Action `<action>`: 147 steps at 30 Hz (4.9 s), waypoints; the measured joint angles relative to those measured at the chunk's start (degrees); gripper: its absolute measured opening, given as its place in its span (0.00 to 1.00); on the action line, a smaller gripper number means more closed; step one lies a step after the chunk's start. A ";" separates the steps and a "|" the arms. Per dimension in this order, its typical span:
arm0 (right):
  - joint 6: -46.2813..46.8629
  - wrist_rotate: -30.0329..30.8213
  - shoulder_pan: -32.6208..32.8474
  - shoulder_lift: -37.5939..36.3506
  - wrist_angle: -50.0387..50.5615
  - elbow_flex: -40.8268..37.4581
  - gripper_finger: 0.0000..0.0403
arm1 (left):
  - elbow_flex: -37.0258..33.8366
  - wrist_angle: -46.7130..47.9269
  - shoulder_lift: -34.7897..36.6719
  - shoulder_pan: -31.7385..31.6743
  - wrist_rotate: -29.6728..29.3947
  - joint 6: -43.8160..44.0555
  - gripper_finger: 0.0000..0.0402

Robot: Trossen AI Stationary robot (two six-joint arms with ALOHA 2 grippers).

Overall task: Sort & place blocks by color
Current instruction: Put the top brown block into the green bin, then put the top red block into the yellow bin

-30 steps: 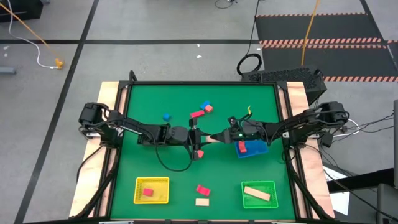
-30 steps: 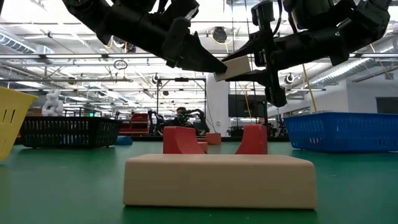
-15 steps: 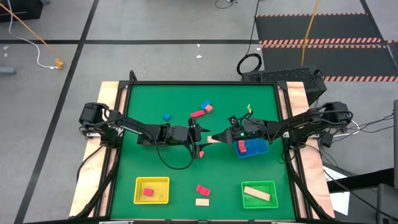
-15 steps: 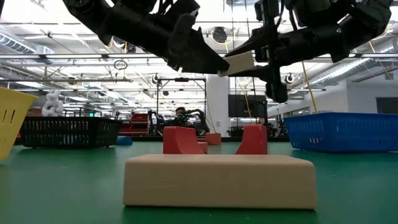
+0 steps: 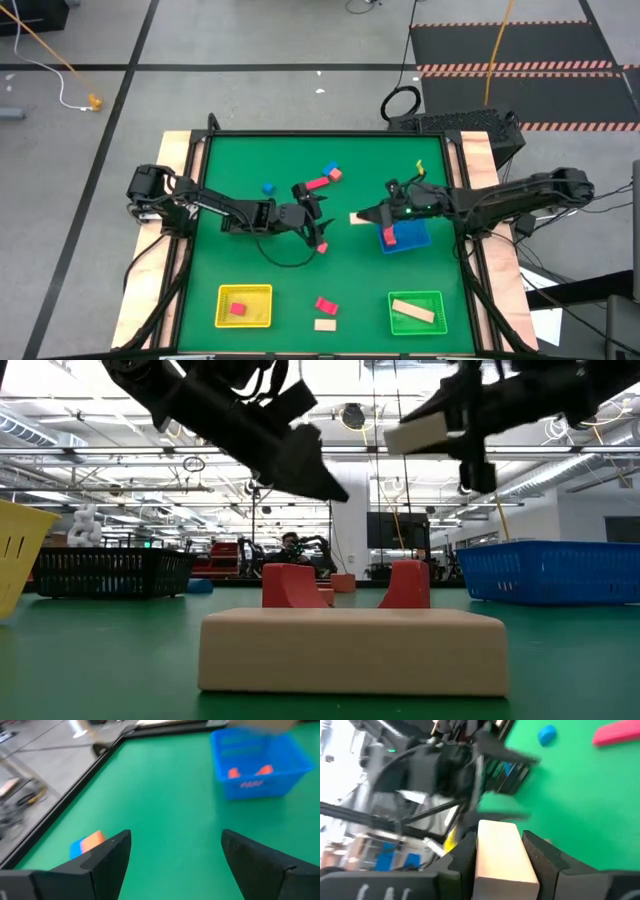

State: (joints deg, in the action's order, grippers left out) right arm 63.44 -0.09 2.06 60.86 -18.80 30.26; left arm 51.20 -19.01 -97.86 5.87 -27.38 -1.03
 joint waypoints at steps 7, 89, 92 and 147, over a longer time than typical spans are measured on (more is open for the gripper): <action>13.41 6.07 11.94 1.35 0.19 0.00 0.29 | -0.02 5.39 0.00 -2.29 -4.83 3.78 0.69; 7.72 -4.98 17.57 8.02 -7.77 3.74 0.61 | -0.04 11.85 -4.28 -21.77 11.71 8.91 0.59; 5.78 -8.32 14.54 8.02 -7.48 3.74 0.61 | -0.04 11.65 -4.28 -22.95 15.25 9.08 0.59; -31.97 0.26 -1.75 8.05 -1.95 3.68 0.61 | -0.08 38.23 12.42 -7.03 37.73 16.55 0.27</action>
State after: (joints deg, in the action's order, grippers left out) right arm 31.46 0.17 0.31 68.90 -20.75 33.94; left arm 51.12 19.21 -85.45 -1.16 10.35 15.52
